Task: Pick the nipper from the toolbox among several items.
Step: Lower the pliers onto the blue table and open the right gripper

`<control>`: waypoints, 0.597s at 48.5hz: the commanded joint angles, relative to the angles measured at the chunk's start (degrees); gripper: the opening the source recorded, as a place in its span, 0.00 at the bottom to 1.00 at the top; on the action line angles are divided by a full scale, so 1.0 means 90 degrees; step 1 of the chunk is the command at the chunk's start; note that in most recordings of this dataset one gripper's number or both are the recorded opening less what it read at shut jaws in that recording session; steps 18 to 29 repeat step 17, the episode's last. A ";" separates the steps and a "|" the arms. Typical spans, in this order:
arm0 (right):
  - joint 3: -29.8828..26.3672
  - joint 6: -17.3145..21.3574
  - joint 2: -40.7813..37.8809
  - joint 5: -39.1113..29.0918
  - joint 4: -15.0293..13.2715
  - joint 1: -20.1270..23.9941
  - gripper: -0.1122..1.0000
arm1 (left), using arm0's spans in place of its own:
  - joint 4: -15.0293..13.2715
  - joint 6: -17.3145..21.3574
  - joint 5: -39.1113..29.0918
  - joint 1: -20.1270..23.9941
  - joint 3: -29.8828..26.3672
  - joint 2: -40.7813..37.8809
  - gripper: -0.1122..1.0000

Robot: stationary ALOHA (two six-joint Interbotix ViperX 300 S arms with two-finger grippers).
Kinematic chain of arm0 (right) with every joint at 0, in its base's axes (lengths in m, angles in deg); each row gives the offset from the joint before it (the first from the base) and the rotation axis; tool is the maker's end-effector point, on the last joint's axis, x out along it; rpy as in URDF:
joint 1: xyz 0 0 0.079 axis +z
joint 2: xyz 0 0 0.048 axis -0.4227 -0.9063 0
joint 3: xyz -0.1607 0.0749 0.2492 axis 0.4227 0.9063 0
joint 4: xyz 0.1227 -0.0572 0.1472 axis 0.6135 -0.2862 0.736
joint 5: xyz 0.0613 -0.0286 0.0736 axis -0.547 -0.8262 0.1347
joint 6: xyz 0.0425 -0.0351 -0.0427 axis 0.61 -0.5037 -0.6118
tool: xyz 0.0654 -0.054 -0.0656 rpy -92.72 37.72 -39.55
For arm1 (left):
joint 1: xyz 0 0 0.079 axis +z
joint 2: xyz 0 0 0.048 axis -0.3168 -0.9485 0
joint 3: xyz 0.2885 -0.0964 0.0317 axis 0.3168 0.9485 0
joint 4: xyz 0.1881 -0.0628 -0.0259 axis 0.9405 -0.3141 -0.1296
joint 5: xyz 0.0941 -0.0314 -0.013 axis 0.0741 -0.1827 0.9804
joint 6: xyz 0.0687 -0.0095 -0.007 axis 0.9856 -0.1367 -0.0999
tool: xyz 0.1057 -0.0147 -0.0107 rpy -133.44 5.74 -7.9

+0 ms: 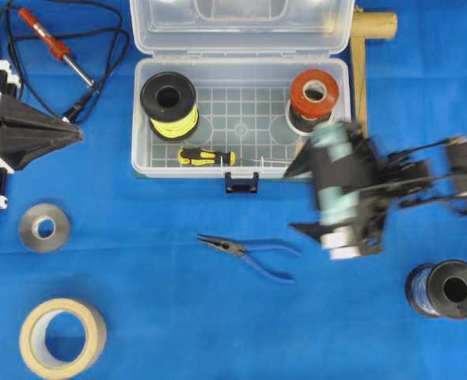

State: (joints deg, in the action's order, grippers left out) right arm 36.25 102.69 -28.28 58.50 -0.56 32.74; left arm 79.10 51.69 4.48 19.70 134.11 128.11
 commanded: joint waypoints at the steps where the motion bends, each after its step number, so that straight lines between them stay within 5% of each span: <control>1: 0.0332 0.0020 0.0850 0.0020 -0.0107 -0.0186 0.85 | -0.0010 -0.0010 0.0029 0.0020 -0.0068 -0.0039 0.10; 17: 0.2109 0.0107 0.3213 0.0742 -0.0107 -0.0811 0.85 | -0.0010 0.0000 0.0029 0.0020 -0.0068 -0.0029 0.10; 29: 0.2109 0.0107 0.3213 0.0742 -0.0107 -0.0811 0.85 | -0.0010 0.0000 0.0029 0.0020 -0.0068 -0.0029 0.10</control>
